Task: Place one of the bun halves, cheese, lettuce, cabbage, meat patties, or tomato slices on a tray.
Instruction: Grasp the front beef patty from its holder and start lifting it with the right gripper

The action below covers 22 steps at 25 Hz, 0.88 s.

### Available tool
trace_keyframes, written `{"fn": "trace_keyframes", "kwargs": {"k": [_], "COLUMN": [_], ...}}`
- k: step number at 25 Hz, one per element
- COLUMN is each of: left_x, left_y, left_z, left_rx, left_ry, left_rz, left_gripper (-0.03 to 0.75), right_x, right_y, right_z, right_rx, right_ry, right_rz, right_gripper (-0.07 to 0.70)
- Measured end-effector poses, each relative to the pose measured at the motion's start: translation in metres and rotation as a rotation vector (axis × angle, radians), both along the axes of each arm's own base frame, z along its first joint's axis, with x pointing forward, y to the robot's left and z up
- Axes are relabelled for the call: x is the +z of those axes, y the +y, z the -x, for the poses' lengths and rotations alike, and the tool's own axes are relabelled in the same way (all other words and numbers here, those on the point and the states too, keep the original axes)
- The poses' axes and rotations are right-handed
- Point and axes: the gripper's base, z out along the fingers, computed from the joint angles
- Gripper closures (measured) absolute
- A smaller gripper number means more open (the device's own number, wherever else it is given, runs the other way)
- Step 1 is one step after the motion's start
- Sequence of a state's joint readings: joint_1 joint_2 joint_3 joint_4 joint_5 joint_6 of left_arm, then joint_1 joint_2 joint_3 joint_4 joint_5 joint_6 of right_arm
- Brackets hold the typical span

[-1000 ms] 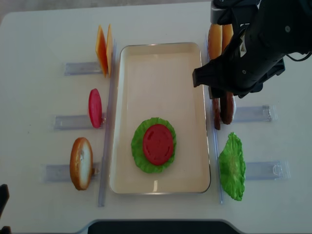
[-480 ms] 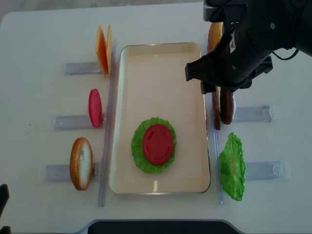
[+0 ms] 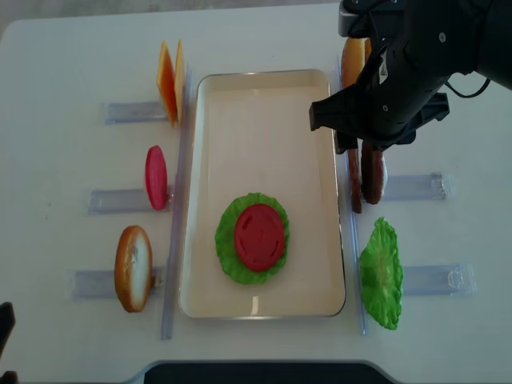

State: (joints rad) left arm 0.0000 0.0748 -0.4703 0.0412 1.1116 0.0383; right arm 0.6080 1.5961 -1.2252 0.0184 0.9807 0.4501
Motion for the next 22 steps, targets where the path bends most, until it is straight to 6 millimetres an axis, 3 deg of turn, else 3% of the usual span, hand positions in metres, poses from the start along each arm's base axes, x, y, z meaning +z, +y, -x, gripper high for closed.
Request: {"fn": "trace_keyframes", "kwargs": {"k": [9, 22], "left_x": [0.000, 0.000], "left_y": [0.000, 0.000], "left_z": [0.000, 0.000], "left_rx": [0.000, 0.000], "left_ry": [0.000, -0.002], "left_rz": [0.000, 0.000], "left_gripper": [0.504, 0.504], "right_x": [-0.019, -0.025], "right_y": [0.005, 0.006], "right_z": [-0.008, -0.012], "right_rx": [0.024, 0.042], "right_ry": [0.041, 0.035], "right_rz": [0.032, 0.021], "right_gripper": [0.220, 0.220]}}
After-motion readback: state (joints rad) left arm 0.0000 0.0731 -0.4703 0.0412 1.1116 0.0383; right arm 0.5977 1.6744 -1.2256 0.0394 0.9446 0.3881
